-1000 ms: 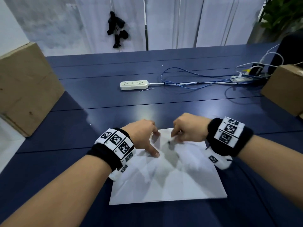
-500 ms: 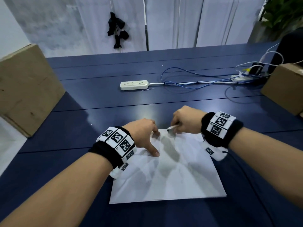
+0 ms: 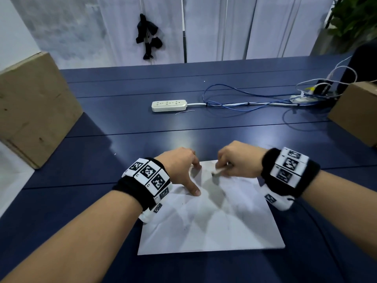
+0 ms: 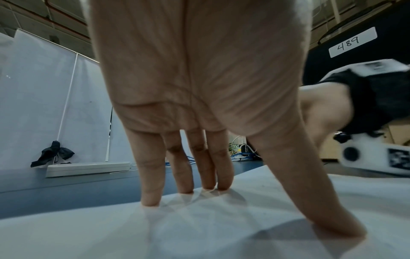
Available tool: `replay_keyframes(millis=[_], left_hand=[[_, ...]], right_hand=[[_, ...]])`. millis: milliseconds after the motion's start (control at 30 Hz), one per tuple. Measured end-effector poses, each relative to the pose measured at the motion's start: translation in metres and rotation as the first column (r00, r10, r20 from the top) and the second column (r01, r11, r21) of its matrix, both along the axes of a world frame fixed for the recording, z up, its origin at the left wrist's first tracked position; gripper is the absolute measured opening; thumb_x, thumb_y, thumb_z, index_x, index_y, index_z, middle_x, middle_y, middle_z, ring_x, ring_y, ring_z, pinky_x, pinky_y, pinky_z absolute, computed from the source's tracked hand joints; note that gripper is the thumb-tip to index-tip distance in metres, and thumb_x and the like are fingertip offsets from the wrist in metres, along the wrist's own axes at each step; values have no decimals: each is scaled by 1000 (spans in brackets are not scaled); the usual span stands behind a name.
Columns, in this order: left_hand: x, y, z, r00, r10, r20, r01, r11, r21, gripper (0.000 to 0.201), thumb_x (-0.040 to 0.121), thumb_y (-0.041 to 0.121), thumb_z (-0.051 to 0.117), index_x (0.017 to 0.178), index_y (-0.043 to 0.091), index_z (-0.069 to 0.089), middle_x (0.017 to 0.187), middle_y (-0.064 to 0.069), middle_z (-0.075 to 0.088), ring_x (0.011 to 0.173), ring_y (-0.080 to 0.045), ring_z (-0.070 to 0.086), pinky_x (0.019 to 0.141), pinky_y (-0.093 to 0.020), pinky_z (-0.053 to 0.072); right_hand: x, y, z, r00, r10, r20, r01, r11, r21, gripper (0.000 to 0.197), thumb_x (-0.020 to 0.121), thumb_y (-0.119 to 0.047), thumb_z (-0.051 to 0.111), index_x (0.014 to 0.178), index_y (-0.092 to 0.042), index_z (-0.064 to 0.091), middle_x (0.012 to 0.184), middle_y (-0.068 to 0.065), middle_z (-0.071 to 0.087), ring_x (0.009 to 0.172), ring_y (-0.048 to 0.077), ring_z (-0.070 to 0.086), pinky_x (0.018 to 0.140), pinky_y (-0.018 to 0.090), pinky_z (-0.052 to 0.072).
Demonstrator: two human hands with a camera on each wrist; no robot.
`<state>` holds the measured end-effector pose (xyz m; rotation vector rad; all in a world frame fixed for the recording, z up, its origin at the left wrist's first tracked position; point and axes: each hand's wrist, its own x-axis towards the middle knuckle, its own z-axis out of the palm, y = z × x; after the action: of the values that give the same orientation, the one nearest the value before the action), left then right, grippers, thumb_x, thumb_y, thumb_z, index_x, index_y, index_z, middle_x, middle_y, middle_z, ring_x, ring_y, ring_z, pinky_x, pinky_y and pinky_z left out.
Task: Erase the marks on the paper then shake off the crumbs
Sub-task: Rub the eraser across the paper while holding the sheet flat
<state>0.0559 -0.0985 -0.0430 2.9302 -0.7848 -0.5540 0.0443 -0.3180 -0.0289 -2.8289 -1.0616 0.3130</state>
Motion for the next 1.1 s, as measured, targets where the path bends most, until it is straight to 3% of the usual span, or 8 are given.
replay_keyframes(millis=[133,333,433,567,667,800,967,1100], left_hand=[[0,1,-1,1000,3,-5,-3,1000,3,74,56,64,86,116,26,65,101,13,49,93,-12,47,85,-38,52],[-2,2,-1,1000,2,-2,-2,1000,-6,79,55,66,85,121,29,64,102,14,48,97,-13,52,87,-39,53],[-2,4,-4,1000,17,-8,-17,1000,-10,81,54,68,84,122,29,63,107,13,50,102,-16,55,87,-40,53],[-3,3,-2,1000,14,-13,-14,1000,-3,79,56,66,84,121,26,63,106,13,50,101,-14,52,86,-40,53],[-4,3,-1,1000,16,-10,-16,1000,3,78,57,66,84,121,28,63,108,14,49,102,-15,54,86,-40,53],[-7,5,-3,1000,21,-10,-21,1000,-8,77,57,67,83,123,32,63,111,14,50,102,-17,56,85,-41,53],[-5,3,-1,1000,22,-13,-22,1000,-8,81,57,66,84,125,28,62,109,13,51,103,-15,55,85,-40,53],[-4,2,-1,999,25,-27,-26,1000,-2,80,56,66,85,123,29,63,107,13,49,101,-16,55,86,-40,53]], right_hand=[[-26,-3,1,969,129,-209,-136,991,-17,21,85,-42,68,97,-27,76,83,-8,61,68,1,47,69,21,43],[16,4,3,995,-82,59,87,993,-82,34,80,-49,54,89,-23,74,89,0,67,88,27,61,71,35,50],[0,-3,-2,997,21,71,-19,999,-29,30,88,-46,60,93,-21,75,90,-1,64,81,20,57,66,29,43],[-23,-9,-1,974,134,-185,-135,991,10,35,84,-55,59,96,-26,76,85,-5,62,70,6,48,67,19,41],[-1,-5,-2,998,35,-43,-36,999,-26,22,84,-43,68,97,-27,76,88,-7,64,76,9,52,73,28,47],[16,-3,-2,989,-94,114,102,993,-63,30,87,-51,62,90,-24,74,88,-5,63,86,22,58,70,35,49],[-21,-9,-2,976,152,-156,-155,988,-9,21,87,-40,67,100,-26,76,90,-4,63,75,7,47,63,10,34],[-2,-4,-2,994,55,-91,-56,998,-11,24,85,-43,67,96,-24,76,87,-3,68,75,12,56,70,23,44]])
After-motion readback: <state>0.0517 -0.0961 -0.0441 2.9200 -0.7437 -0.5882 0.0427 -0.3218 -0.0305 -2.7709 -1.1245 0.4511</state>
